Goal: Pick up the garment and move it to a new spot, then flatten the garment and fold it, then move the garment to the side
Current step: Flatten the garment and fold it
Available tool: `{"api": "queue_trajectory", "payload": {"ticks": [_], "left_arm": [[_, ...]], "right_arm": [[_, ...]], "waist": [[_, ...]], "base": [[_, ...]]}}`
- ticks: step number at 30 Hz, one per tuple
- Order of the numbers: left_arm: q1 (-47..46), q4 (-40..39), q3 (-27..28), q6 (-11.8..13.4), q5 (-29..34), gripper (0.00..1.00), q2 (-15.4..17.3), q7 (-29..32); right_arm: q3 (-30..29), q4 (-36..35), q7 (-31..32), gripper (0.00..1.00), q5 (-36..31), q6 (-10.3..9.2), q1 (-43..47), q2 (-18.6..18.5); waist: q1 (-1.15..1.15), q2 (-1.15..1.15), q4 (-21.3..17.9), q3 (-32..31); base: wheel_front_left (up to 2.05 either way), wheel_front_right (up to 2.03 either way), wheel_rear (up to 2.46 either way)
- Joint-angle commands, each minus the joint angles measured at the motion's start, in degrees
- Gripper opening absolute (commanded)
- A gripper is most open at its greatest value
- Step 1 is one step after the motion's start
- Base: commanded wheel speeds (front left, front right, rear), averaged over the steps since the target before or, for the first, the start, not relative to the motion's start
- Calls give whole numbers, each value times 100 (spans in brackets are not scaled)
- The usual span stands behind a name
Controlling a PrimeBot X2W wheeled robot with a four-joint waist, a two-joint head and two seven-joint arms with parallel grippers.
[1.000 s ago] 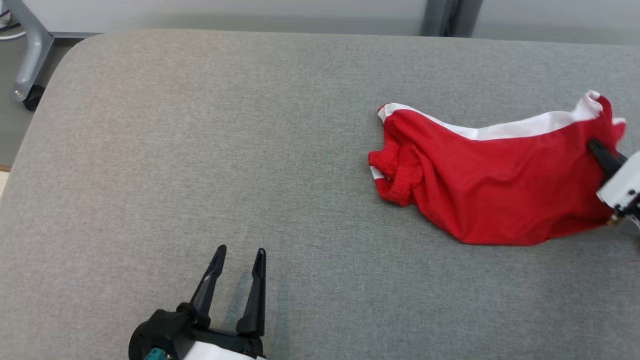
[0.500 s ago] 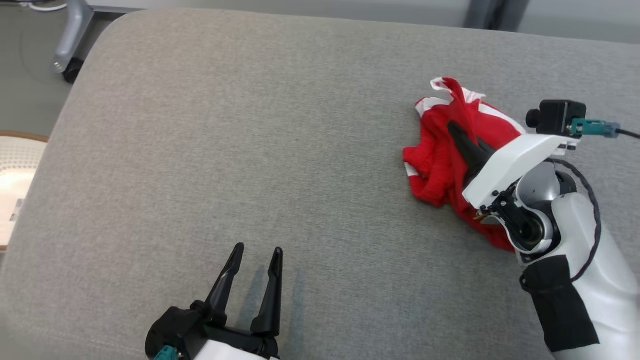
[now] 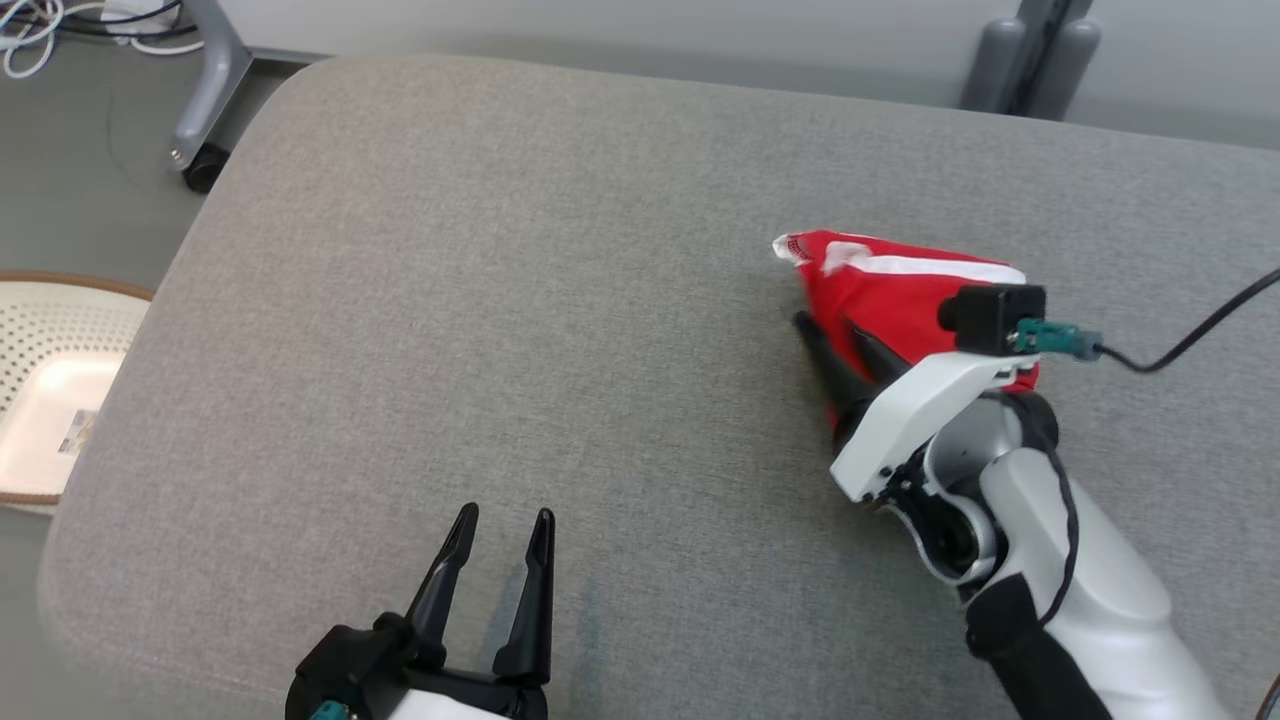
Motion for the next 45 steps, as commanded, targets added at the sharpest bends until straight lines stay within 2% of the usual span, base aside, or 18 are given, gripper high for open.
{"api": "queue_trajectory", "payload": {"ticks": [1, 8, 14, 16, 21, 22, 23, 24, 25, 26, 27, 34, 39, 40, 41, 42, 43, 45], "left_arm": [[88, 16, 38, -15, -23, 100, 16, -25], [369, 19, 228, 19, 3, 100, 17, -25], [586, -147, 555, 49, 3, 100, 15, -26], [584, -202, 582, 18, 45, 100, 18, -26], [481, -327, 686, 40, 78, 100, 20, -26], [475, -344, 703, 56, 67, 100, 19, -26], [472, -374, 725, 63, 74, 100, 16, -26], [483, -405, 742, 70, 85, 100, 15, -26], [515, -409, 761, 76, 94, 100, 18, -26], [548, -425, 792, 84, 109, 100, 17, -26], [583, -446, 825, 96, 128, 100, 19, -26], [1049, -399, 1030, 25, 248, 100, 19, -26], [1331, -416, 1238, -98, 391, 100, 16, -26], [1380, -384, 1300, -143, 416, 100, 19, -26], [1426, -354, 1369, -176, 451, 100, 22, -26], [1436, -338, 1444, -205, 484, 100, 19, -26], [1452, -334, 1519, -243, 486, 100, 18, -26], [1497, -316, 1631, -291, 510, 100, 14, -26]], "right_arm": [[128, -124, -183, 100, 11, 2, 124, -28], [205, -1074, -842, 100, -401, 2, 773, -32], [-624, -2312, -1031, 100, -1318, 2, 1778, -413], [-932, -2627, -1089, 100, -1694, 1, 2045, -717], [-1772, -2905, -1337, 100, -2288, 1, 2537, -1103], [-1934, -2899, -1419, 93, -2357, 1, 2614, -1151], [-2070, -2882, -1521, 74, -2407, 1, 2690, -1174], [-2195, -2841, -1605, 49, -2486, 1, 2785, -1201], [-2280, -2785, -1675, 37, -2533, 1, 2868, -1185], [-2354, -2731, -1746, 13, -2542, 1, 2945, -1133], [-2412, -2680, -1806, 0, -2575, 1, 3008, -1105], [-2410, -2310, -2023, 0, -2691, 1, 3546, -648], [-2523, -2574, -2025, 0, -2841, 1, 3961, -314], [-2581, -2629, -2024, 32, -2866, 1, 4050, -259], [-2608, -2693, -2024, 50, -2929, 1, 4140, -213], [-2604, -2735, -2024, 95, -2970, 1, 4223, -178], [-2613, -2754, -2023, 100, -3002, 1, 4299, -147], [-2677, -2801, -2024, 100, -3050, 1, 4444, -111]], "waist": [[0, 0, -113, -99], [0, 0, -506, -334], [0, 0, -939, -410], [0, 0, -987, -396], [0, 0, -973, -352], [0, 0, -951, -368], [0, 0, -931, -392], [0, 0, -911, -420], [0, 0, -893, -454], [0, 0, -874, -506], [0, 0, -865, -552], [0, 0, -944, -1238], [0, 0, -1094, -1585], [0, 0, -1115, -1641], [0, 0, -1140, -1684], [0, 0, -1166, -1720], [0, 0, -1192, -1759], [0, 0, -1227, -1813]], "base": [[0, 0, 0], [0, 0, 0], [0, 0, 0], [0, 0, 0], [0, 0, 0], [0, 0, 0], [0, 0, 0], [0, 0, 0], [0, 0, 0], [0, 0, 0], [0, 0, 0], [0, 0, 0], [0, 0, 0], [0, 0, 0], [0, 0, 0], [0, 0, 0], [0, 0, 0], [0, 0, 0]]}}
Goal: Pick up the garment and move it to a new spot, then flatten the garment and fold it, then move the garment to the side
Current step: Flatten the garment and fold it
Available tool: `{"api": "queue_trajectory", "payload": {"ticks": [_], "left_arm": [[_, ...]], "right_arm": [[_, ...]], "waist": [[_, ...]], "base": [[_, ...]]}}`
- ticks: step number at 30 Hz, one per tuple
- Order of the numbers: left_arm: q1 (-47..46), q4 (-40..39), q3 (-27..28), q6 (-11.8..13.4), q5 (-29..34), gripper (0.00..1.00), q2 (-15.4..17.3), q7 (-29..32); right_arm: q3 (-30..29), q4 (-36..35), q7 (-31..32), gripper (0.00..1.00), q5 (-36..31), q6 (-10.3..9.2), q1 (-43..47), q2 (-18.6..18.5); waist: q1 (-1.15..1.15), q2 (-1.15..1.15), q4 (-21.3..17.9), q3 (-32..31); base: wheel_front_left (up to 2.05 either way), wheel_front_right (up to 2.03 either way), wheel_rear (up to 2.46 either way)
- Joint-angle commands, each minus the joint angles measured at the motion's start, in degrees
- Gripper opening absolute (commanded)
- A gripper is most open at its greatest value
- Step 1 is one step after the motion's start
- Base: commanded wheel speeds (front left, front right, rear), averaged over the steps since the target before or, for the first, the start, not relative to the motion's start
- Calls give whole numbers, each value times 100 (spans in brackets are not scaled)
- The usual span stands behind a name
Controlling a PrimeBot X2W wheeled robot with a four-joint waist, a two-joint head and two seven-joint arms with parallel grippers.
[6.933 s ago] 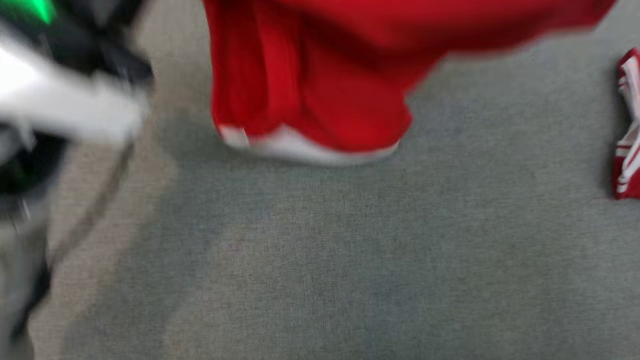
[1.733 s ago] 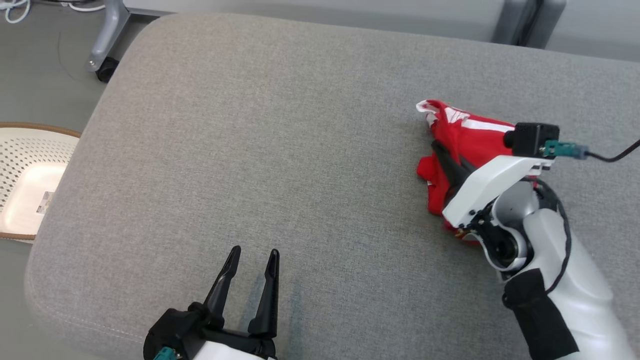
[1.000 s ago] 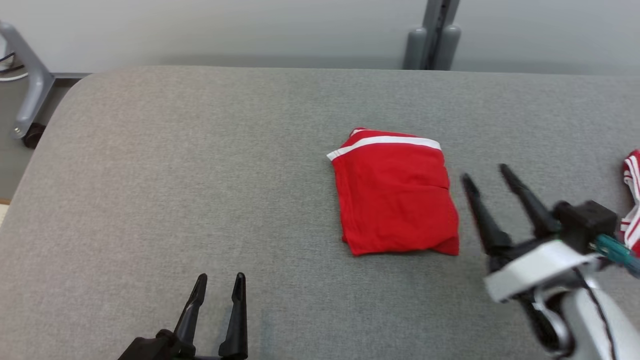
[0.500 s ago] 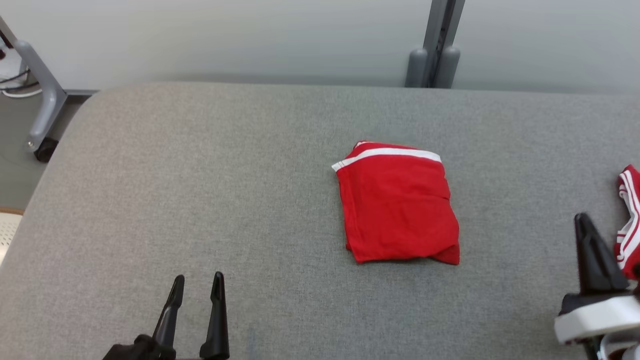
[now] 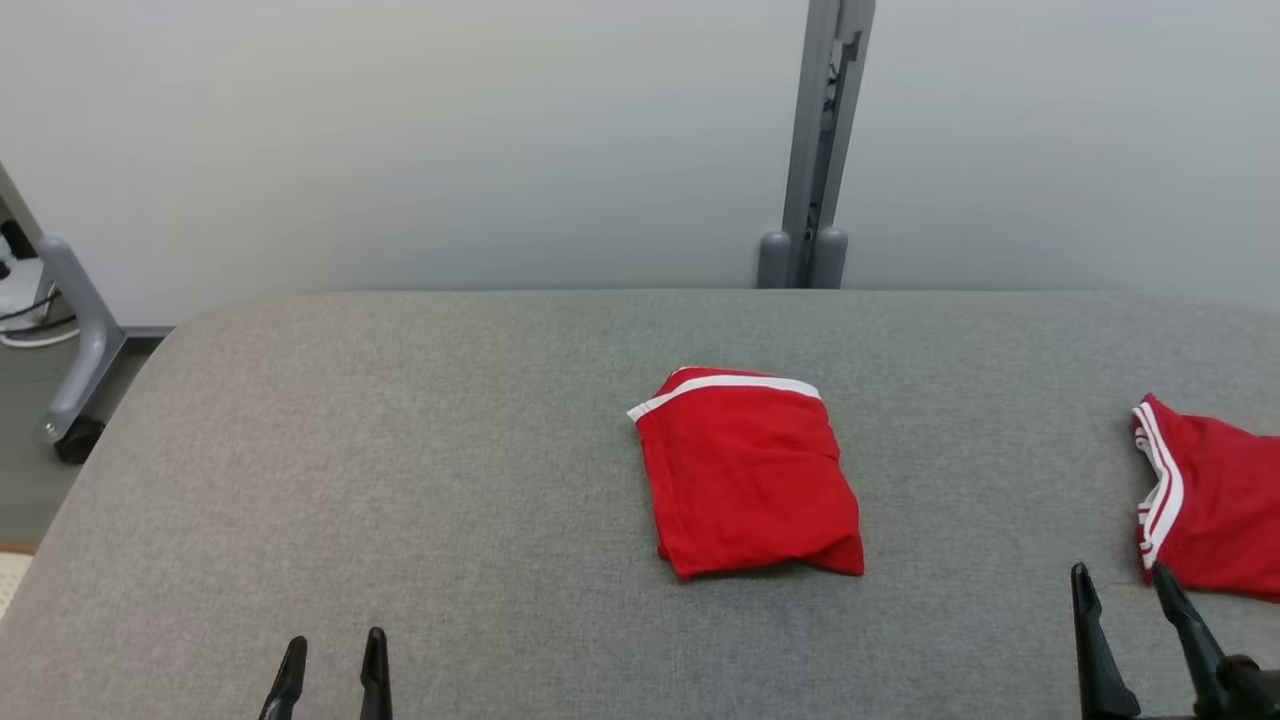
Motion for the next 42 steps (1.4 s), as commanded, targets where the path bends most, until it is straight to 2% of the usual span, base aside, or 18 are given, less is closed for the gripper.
{"api": "queue_trajectory", "payload": {"ticks": [1, 7, 11, 15, 21, 22, 23, 24, 25, 32, 42], "left_arm": [[49, -7, 82, -44, 54, 100, 14, -26], [-50, 11, 227, -106, -1, 100, 16, -26], [-155, 7, 99, -97, -42, 100, 15, -26], [-455, 35, -199, -105, -68, 100, 15, -26], [-1267, 66, -816, -44, -160, 100, 19, -26], [-1382, 94, -890, -23, -168, 100, 19, -26], [-1490, 105, -961, 8, -190, 100, 16, -26], [-1586, 115, -1024, 28, -203, 100, 14, -26], [-1665, 116, -1086, 63, -222, 100, 15, -26], [-1875, 117, -1233, 213, -253, 100, 14, -26], [-1694, 107, -1097, 261, -211, 100, 14, -26]], "right_arm": [[-85, -64, -27, 100, -57, 0, 132, 7], [-92, -96, -27, 100, -136, 0, 184, 57], [42, -43, -28, 100, -182, 0, -77, 63], [246, 285, -28, 100, -200, 0, -614, 39], [587, 1207, -27, 100, -278, 0, -2079, -113], [650, 1402, -28, 85, -276, 0, -2321, -125], [733, 1588, -28, 41, -271, 0, -2536, -148], [783, 1782, -28, 8, -225, 0, -2740, -143], [854, 1961, -27, 0, -185, -1, -2906, -147], [1066, 2692, -28, 0, 2, -1, -3349, -118], [1064, 2486, -14, 0, 82, -1, -2730, 13]], "waist": [[0, 0, -85, -101], [0, 0, -73, -121], [0, 0, 46, 19], [0, 0, 271, 401], [0, 0, 712, 1529], [0, 0, 776, 1645], [0, 0, 848, 1763], [0, 0, 918, 1861], [0, 0, 991, 1951], [0, 0, 1340, 2211], [0, 0, 1160, 2179]], "base": [[0, 0, 0], [0, 0, 0], [0, 0, 0], [0, 0, 0], [0, 0, 0], [0, 0, 0], [0, 0, 0], [0, 0, 0], [0, 0, 0], [0, 0, 0], [0, 0, 0]]}}
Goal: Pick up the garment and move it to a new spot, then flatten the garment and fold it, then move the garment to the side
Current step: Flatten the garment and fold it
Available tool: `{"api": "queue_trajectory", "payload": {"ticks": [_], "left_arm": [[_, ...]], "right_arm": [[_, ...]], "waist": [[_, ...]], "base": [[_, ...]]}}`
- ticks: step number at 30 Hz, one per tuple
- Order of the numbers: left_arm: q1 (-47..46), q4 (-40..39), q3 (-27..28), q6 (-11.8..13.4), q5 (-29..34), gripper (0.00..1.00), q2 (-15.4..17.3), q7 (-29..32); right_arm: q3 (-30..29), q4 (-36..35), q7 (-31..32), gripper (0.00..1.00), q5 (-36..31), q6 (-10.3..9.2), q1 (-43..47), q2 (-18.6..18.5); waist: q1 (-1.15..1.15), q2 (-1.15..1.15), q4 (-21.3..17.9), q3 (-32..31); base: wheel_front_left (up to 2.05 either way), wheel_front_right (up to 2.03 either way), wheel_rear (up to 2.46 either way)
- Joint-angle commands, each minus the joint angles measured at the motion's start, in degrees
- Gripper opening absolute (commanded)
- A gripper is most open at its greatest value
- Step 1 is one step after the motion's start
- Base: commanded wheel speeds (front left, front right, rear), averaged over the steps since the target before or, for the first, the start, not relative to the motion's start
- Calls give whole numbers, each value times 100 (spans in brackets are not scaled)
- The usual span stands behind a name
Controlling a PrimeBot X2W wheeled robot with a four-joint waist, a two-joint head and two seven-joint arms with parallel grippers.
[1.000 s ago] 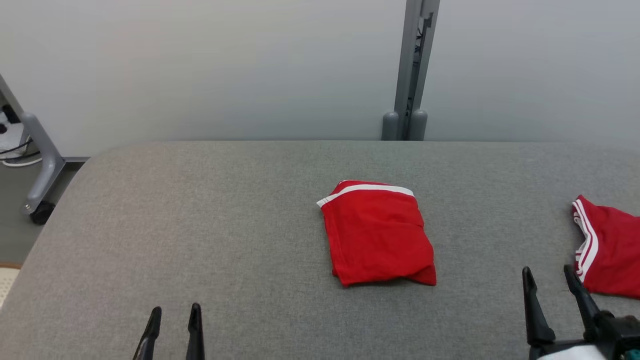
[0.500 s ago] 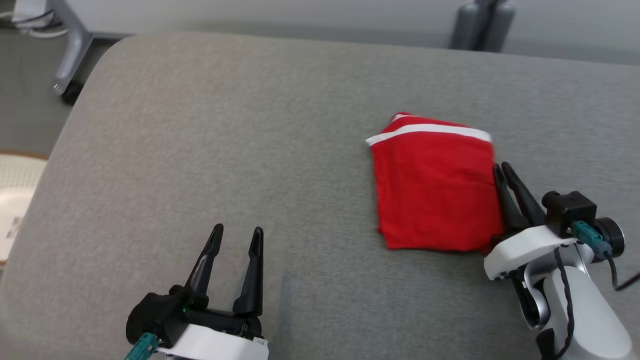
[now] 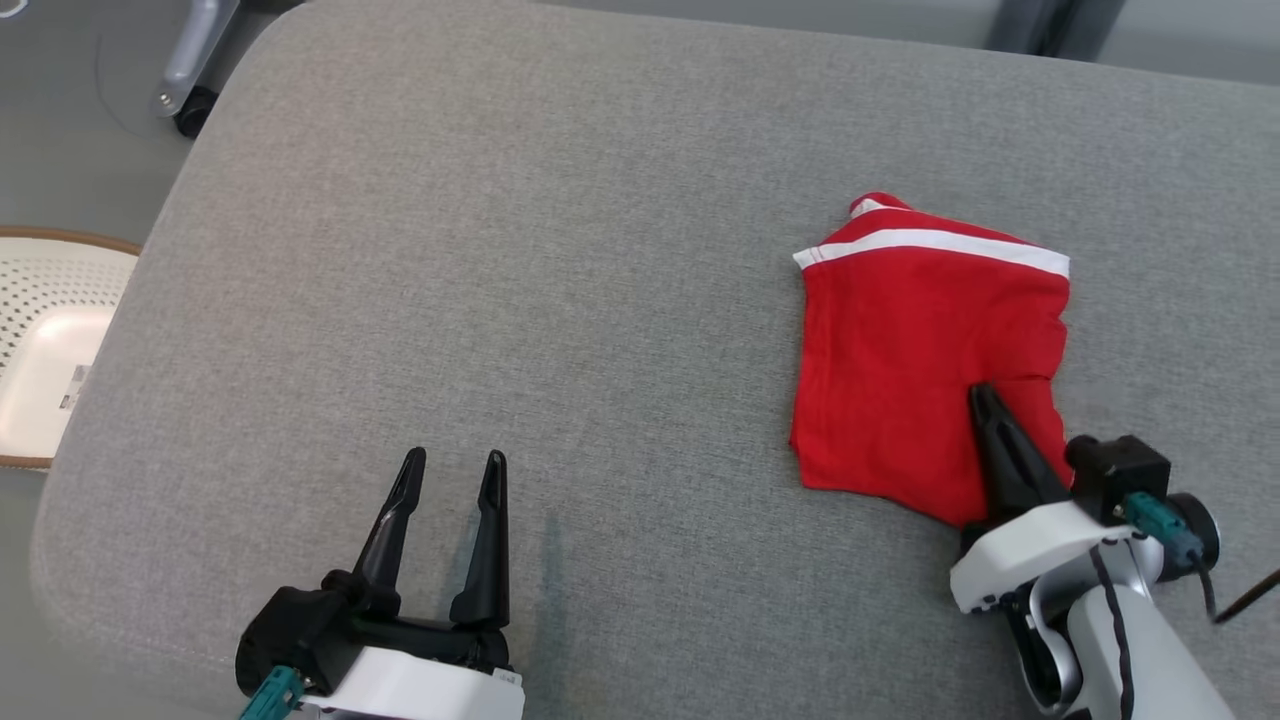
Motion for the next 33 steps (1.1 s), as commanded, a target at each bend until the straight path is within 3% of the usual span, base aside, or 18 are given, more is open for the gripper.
{"api": "queue_trajectory", "payload": {"ticks": [1, 11, 18, 24, 25, 27, 28, 33], "left_arm": [[5, -15, 15, 8, 32, 100, 15, -26], [96, 55, 63, -34, 95, 100, 15, -26], [362, 144, 220, -49, 129, 100, 20, -26], [840, 145, 679, -98, 155, 100, 18, -26], [923, 113, 761, -110, 156, 100, 17, -27], [1088, 59, 951, -115, 164, 100, 16, -26], [1170, 14, 1048, -118, 165, 100, 15, -26], [1283, -172, 1408, -147, 122, 100, 16, -26]], "right_arm": [[41, 13, 5, 0, -10, -2, 186, -6], [100, 232, 12, 0, 167, -3, 532, 25], [593, 483, 25, 0, 543, -2, 737, 44], [849, -212, 1, 0, 690, -2, 1096, 40], [785, -430, 3, 18, 657, -2, 1224, 39], [593, -931, 3, 68, 561, -2, 1515, 35], [476, -1220, 1, 99, 481, -2, 1641, 38], [-293, -2623, 3, 100, -6, -2, 2421, -74]], "waist": [[0, 0, -67, -27], [0, 0, -370, -155], [0, 0, -691, -580], [0, 0, -1158, -1317], [0, 0, -1236, -1431], [0, 0, -1385, -1663], [0, 0, -1457, -1759], [0, 0, -1655, -2038]], "base": [[0, 0, 0], [0, 0, 0], [0, 0, 0], [0, 0, 0], [0, 0, 0], [0, 0, 0], [0, 0, 0], [0, 0, 0]]}}
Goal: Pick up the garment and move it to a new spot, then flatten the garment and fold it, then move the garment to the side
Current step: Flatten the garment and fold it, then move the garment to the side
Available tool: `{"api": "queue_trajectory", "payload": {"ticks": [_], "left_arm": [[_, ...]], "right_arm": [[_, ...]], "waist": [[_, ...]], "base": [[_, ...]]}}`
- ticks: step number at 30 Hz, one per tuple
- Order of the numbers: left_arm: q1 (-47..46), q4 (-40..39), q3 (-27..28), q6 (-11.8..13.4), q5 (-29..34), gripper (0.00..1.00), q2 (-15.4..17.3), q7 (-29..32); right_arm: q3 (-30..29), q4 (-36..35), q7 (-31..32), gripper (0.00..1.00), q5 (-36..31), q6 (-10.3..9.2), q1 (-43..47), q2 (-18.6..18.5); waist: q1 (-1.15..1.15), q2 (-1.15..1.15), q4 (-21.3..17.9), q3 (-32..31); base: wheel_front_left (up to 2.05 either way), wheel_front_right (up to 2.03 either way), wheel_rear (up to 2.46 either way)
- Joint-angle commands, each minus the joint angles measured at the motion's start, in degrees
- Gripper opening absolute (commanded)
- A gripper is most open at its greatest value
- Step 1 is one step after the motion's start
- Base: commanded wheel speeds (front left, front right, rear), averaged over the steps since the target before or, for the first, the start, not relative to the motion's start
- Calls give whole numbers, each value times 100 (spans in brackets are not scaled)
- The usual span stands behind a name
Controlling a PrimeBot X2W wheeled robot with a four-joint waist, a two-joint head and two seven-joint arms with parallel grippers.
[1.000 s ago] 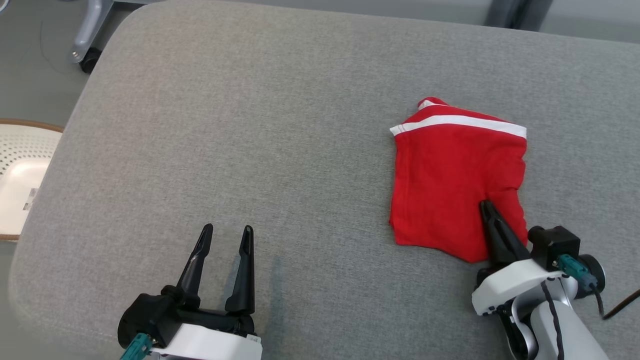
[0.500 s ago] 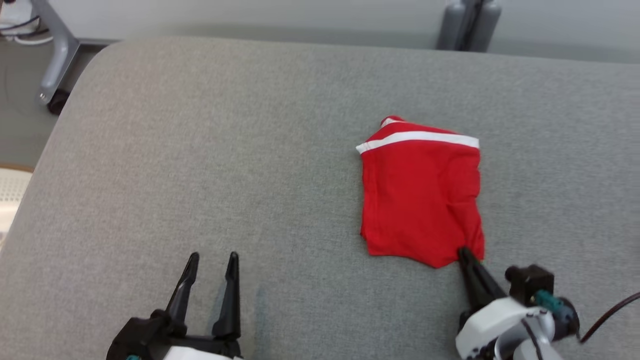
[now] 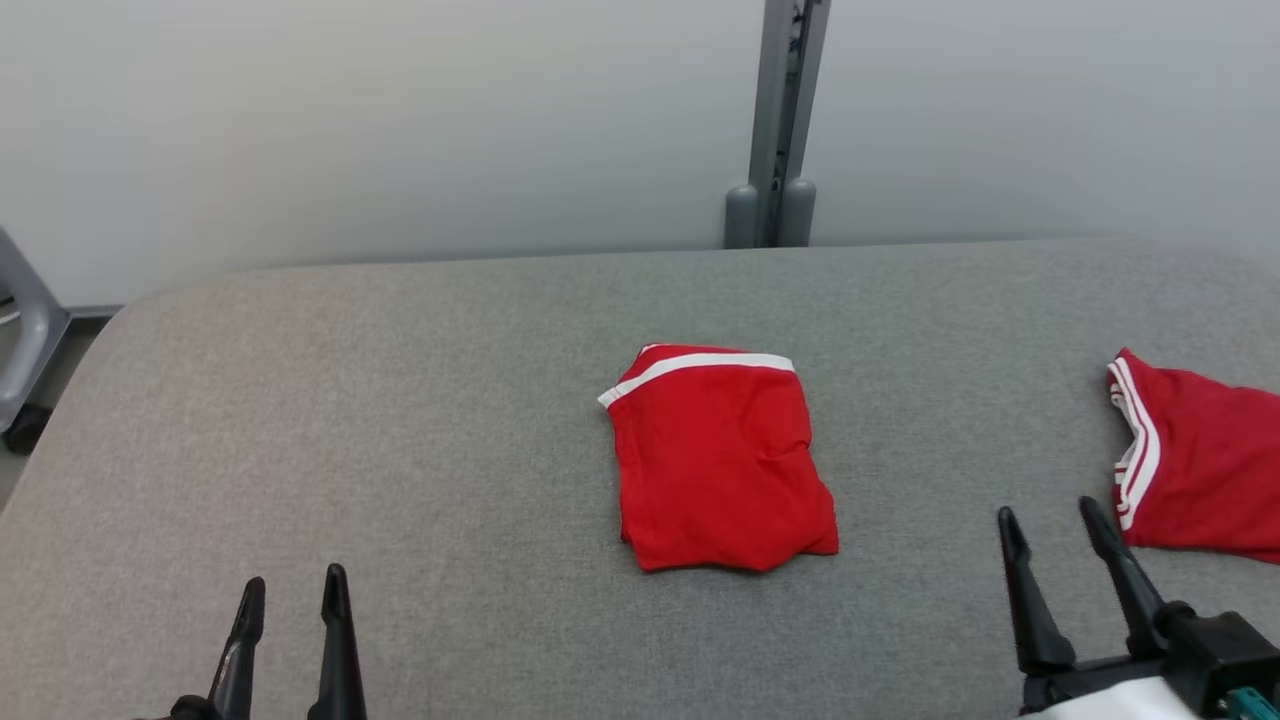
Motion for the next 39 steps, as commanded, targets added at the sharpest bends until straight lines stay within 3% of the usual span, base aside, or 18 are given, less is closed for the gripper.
{"api": "queue_trajectory", "payload": {"ticks": [1, 5, 13, 31, 39], "left_arm": [[51, -45, 93, -18, -37, 100, 21, -26], [139, -54, 218, 17, -92, 100, 19, -26], [370, 72, 241, -4, -77, 100, 20, -26], [467, 39, 67, -23, 109, 100, 21, -26], [375, -74, 44, -56, 173, 100, 21, -26]], "right_arm": [[-192, -246, 0, 100, -61, -1, 217, -38], [-468, -674, 0, 100, -67, -1, 613, -163], [-763, -713, 0, 100, -112, -1, 1037, -171], [-700, -436, -1, 100, -22, -1, 707, -113], [-574, -57, 59, 100, 621, -1, 283, -121]], "waist": [[0, 0, -195, -251], [0, 0, -206, -374], [0, 0, -76, -517], [0, 0, 373, -403], [0, 0, 631, -271]], "base": [[0, 0, 0], [0, 0, 0], [0, 0, 0], [0, 0, 0], [0, 0, 0]]}}
